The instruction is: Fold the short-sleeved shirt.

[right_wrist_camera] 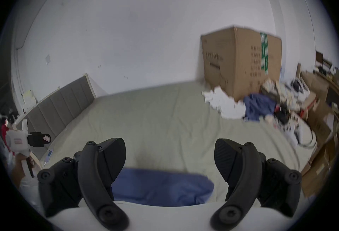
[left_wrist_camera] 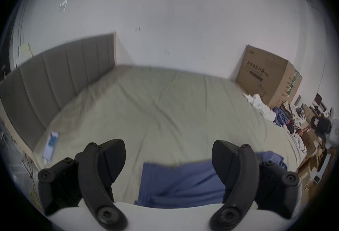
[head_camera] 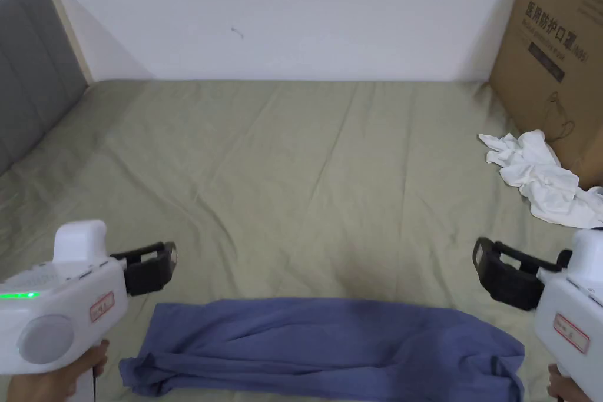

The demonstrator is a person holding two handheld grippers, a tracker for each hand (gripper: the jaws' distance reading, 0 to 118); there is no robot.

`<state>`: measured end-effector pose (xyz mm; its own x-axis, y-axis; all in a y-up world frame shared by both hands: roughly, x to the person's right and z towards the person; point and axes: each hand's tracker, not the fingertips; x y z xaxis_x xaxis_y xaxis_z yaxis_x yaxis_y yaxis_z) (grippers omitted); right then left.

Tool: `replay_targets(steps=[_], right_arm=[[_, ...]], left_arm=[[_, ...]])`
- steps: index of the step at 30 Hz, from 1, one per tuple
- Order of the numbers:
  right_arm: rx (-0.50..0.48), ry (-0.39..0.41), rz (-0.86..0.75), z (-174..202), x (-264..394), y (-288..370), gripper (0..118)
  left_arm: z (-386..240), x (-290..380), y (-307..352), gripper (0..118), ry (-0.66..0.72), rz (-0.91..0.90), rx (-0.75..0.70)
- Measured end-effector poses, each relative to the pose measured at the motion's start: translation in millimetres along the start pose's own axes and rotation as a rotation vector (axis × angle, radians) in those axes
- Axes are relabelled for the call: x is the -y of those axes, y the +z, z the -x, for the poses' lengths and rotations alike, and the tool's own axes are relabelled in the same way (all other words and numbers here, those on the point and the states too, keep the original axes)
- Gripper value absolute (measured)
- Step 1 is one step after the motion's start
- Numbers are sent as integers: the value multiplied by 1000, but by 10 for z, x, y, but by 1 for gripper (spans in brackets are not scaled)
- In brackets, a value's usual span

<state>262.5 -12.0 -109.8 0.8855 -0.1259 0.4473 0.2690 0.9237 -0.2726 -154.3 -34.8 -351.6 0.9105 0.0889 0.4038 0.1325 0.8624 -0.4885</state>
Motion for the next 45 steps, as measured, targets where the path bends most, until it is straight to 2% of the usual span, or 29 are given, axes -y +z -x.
replay_targets(steps=[7, 10, 11, 12, 13, 14, 15, 18, 22, 27, 39, 40, 41, 43, 44, 45], right_arm=[[88, 167, -162, 417, -225, -10, 104], [107, 198, -175, 503, -213, -41, 102], [110, 199, -185, 522, -198, -42, 98], [109, 198, -195, 535, -184, -38, 79], [107, 196, -195, 547, -183, -38, 49], [103, 192, -195, 525, -172, -63, 15], [100, 182, -199, 540, -154, -76, 3], [106, 177, -185, 516, -143, -114, 3], [107, 181, -181, 499, -121, -137, 3], [102, 172, -153, 469, -90, -203, 3], [100, 186, -51, 558, 112, -418, 3], [100, 186, -42, 570, 136, -439, 3], [102, 187, -35, 583, 157, -458, 3], [104, 190, -17, 611, 199, -501, 3], [103, 190, -9, 619, 214, -517, 3], [105, 192, -2, 628, 233, -535, 3]], left_arm=[[-253, -324, 82, 105, -33, -170, -27], [-344, -305, 103, 104, -46, -225, -27], [-365, -280, 123, 99, -45, -258, -18], [-382, -251, 144, 80, -39, -285, -14], [-385, -225, 139, 56, -26, -288, -8], [-393, -222, 135, 22, -16, -284, -7], [-388, -223, 122, 3, 6, -271, 25], [-351, -203, 88, 3, 48, -209, 97], [-285, -148, 11, 3, 36, -171, 80], [133, -35, -260, 3, 175, 25, 202], [1057, 643, -901, 5, 432, 465, 333], [1101, 701, -949, 12, 445, 497, 329], [1132, 750, -980, 23, 445, 529, 333], [1181, 877, -1083, 72, 450, 599, 340], [1183, 925, -1129, 84, 440, 625, 324], [1287, 1018, -1244, 85, 433, 628, 313]])
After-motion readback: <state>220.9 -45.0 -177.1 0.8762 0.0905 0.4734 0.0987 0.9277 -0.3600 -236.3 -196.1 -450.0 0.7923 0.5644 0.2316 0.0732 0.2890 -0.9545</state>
